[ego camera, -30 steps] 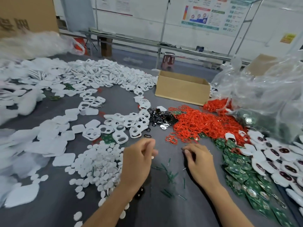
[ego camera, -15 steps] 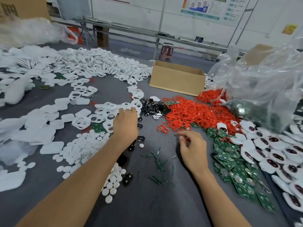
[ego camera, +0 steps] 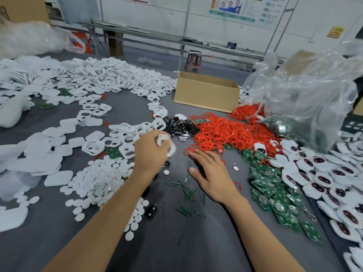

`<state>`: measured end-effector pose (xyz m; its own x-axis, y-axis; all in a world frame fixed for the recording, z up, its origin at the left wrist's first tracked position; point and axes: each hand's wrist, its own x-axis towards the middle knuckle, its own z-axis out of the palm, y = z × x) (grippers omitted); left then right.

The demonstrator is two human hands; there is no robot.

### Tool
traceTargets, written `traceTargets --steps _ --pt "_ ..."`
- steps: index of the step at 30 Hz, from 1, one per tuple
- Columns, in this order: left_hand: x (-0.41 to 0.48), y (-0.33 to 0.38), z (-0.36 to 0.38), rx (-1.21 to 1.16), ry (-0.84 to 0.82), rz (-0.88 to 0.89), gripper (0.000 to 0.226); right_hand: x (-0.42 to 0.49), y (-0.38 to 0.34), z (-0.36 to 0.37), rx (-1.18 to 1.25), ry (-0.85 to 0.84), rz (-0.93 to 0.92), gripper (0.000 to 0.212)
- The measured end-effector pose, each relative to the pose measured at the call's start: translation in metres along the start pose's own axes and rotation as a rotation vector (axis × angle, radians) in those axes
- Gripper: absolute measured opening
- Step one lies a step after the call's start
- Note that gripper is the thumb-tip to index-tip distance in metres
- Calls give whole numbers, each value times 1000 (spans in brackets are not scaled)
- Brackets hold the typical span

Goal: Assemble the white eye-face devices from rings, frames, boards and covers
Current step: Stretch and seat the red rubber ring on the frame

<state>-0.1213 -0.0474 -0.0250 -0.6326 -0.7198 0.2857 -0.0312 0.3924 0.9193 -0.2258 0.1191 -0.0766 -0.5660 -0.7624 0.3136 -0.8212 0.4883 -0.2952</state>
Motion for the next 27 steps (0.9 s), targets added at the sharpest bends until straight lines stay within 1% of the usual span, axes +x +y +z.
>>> traceTargets --steps 2,3,5,7,8,10,13,14,16,19,21,24,27 --pt "-22 6 10 -291 -124 -217 18 1 1 2 -32 -51 25 49" --pt "-30 5 14 -391 -181 -313 16 2 1 2 -38 -52 30 48" --pt "-40 1 20 -473 -228 -440 15 2 -1 1 -26 -16 17 44" --pt "-44 -4 20 -494 -202 -502 17 1 -2 0 -9 40 -7 38" --pt "-45 -6 19 -488 -181 -500 19 0 -3 0 -5 73 -17 34" --pt "-45 -10 16 -448 -169 -431 20 0 -4 -1 39 167 -26 25" --pt "-45 -13 12 -384 -174 -358 26 -3 -7 -5 200 367 -21 13" --pt "-45 -14 12 -385 -164 -355 30 -4 -7 -7 246 429 -20 12" --pt "-45 -15 13 -395 -151 -350 35 -7 -11 -8 363 488 24 15" --pt "-47 -15 16 -421 -164 -338 29 -6 -17 -10 644 464 89 22" --pt "-49 -14 18 -422 -163 -318 20 -5 -21 -12 751 414 81 26" --pt "-49 -12 19 -421 -159 -273 13 -5 -26 -11 768 353 66 32" --pt "-50 -10 20 -482 -201 -219 9 -6 -29 -9 769 375 83 35"
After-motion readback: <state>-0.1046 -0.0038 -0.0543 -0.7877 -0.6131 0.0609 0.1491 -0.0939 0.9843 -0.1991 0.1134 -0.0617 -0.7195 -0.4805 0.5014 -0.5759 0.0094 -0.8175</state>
